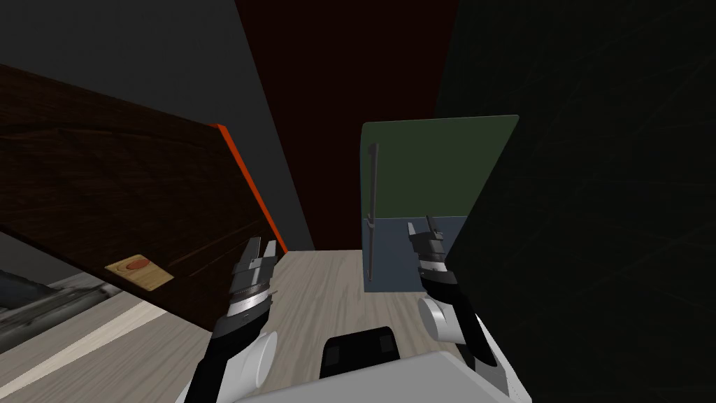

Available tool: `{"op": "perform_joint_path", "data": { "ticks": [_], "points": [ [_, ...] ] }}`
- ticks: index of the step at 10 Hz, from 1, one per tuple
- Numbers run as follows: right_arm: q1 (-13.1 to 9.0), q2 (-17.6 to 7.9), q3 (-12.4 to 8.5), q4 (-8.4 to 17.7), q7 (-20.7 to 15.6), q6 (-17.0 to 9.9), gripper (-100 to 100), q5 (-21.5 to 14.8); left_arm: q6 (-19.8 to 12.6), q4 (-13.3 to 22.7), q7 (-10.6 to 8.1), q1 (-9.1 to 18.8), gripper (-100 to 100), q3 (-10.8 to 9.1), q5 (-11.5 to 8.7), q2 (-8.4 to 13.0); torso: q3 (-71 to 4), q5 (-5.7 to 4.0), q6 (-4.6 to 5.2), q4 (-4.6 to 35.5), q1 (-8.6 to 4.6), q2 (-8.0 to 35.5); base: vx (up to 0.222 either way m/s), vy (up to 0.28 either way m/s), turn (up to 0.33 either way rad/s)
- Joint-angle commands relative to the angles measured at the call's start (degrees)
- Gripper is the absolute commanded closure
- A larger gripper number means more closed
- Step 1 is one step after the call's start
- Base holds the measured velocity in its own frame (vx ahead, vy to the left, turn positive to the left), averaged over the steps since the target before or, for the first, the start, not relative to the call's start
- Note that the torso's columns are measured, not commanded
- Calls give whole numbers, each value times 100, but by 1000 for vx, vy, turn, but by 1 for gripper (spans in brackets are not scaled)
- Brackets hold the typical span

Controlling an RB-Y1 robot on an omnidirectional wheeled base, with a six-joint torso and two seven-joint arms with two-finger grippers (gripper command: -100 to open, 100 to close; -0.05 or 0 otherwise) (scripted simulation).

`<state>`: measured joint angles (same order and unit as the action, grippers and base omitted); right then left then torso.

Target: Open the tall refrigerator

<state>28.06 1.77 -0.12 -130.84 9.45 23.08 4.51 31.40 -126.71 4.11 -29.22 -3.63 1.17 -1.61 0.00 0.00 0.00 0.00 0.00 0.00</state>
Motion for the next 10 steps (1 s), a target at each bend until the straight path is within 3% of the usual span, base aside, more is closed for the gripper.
{"op": "perform_joint_path", "data": {
  "ticks": [1,9,10],
  "points": [
    [0,0,0,0,0,0,0,0,0,0,0,0,0,0,0,0,-467,0,0,235,0,232,0,0,0],
    [0,0,0,-2,0,1,0,0,1,-2,0,0,0,0,0,0,-7073,0,0,3537,0,3539,0,0,0],
    [10,-254,-36,7,-37,-7,-100,-49,1,-2,0,0,0,0,0,0,-7919,0,0,3960,0,3962,13,11,-12]
  ]
}}
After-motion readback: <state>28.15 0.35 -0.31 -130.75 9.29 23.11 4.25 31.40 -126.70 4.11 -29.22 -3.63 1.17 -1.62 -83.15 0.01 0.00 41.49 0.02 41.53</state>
